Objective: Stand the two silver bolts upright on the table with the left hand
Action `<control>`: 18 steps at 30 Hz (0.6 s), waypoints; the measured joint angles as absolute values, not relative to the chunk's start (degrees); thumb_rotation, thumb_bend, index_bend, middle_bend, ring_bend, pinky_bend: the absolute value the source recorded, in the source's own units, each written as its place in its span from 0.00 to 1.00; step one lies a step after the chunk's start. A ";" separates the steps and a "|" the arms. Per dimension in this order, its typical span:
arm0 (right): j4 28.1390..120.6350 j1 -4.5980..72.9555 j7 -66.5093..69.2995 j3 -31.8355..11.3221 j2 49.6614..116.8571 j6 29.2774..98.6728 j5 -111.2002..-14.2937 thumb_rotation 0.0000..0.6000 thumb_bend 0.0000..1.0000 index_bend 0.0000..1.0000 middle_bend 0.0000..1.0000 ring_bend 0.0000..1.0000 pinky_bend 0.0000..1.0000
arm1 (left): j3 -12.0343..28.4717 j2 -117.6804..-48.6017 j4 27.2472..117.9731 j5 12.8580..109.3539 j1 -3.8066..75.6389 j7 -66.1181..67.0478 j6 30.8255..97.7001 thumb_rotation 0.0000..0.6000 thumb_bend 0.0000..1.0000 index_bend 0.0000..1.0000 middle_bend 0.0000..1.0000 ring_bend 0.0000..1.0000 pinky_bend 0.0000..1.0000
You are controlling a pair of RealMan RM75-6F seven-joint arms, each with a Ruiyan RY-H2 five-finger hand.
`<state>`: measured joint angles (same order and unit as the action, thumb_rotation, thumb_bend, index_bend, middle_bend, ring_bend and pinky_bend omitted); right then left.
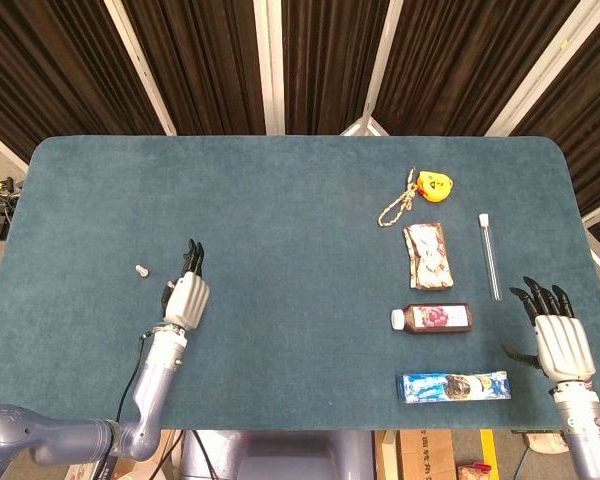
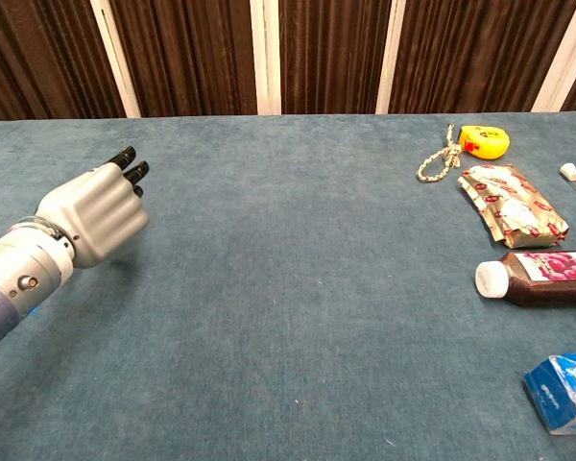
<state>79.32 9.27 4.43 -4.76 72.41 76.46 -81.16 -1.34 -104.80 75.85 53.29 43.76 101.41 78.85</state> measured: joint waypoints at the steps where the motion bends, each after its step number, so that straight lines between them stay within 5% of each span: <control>1: 79.30 9.27 4.44 -4.78 72.41 76.47 -81.14 1.00 0.17 0.18 0.09 0.12 0.00 | -1.30 -104.86 75.75 53.34 43.76 101.39 78.77 1.00 0.54 0.53 0.22 0.00 0.00; 18: 79.23 9.27 4.49 -4.86 72.44 76.45 -81.00 1.00 0.17 0.18 0.09 0.12 0.00 | -1.12 -105.28 75.24 54.49 43.44 101.66 78.02 1.00 0.52 0.47 0.19 0.00 0.00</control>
